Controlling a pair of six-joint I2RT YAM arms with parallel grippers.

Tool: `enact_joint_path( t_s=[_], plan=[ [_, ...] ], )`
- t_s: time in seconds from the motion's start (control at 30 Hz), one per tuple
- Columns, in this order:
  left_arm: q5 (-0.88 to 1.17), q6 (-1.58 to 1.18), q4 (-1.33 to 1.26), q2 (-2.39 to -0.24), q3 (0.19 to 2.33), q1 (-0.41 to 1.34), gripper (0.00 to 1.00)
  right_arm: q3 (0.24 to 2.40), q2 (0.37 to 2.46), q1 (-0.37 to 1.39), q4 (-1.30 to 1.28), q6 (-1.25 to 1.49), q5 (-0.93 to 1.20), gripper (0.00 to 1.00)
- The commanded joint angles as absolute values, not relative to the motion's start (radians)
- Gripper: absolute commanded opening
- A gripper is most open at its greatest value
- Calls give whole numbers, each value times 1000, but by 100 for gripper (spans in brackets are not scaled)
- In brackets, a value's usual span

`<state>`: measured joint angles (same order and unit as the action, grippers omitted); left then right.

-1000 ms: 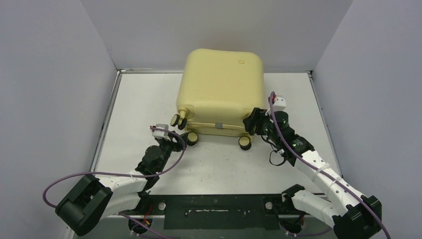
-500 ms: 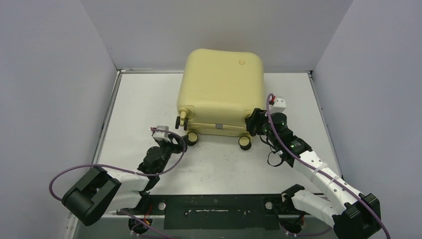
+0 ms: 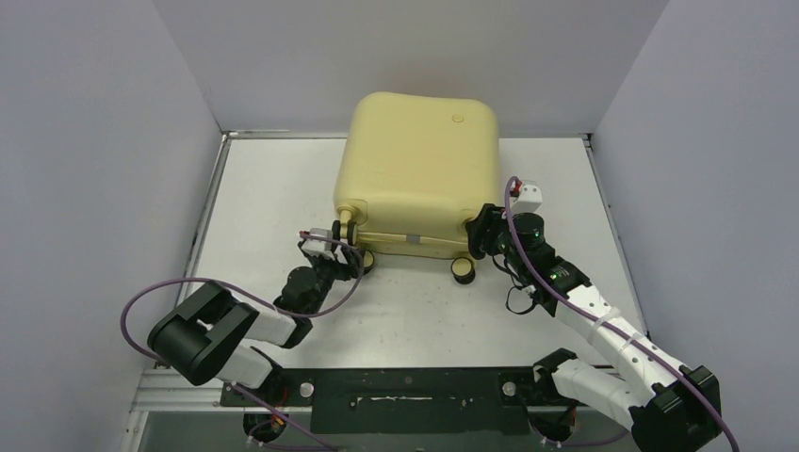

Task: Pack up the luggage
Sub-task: Zip the luggage at the center of the board.

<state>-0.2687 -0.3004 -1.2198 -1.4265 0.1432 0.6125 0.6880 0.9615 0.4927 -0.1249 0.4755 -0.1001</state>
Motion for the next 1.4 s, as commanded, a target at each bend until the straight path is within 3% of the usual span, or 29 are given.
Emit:
enact_joint_path(
  t_s=[0.0,0.13,0.6,0.8,1.1,1.37],
  plan=[
    [-281,-254,-1329,-1459,192,604,74,697,959,499,25,512,-90,0],
    [-281,-229,-1324,-1484,224,605,69,691,960,500,29,517,-86,0],
    [-252,-180,-1255,-1519,293,606,29,695,972,501,31,522,-74,0],
    [-262,-167,-1245,-1507,286,606,0,695,975,501,31,522,-75,0],
    [-187,-106,-1237,-1476,270,626,0,695,991,502,35,531,-75,0],
    [-188,-23,-1175,-1449,288,751,0,697,1004,502,36,539,-72,0]
  ],
)
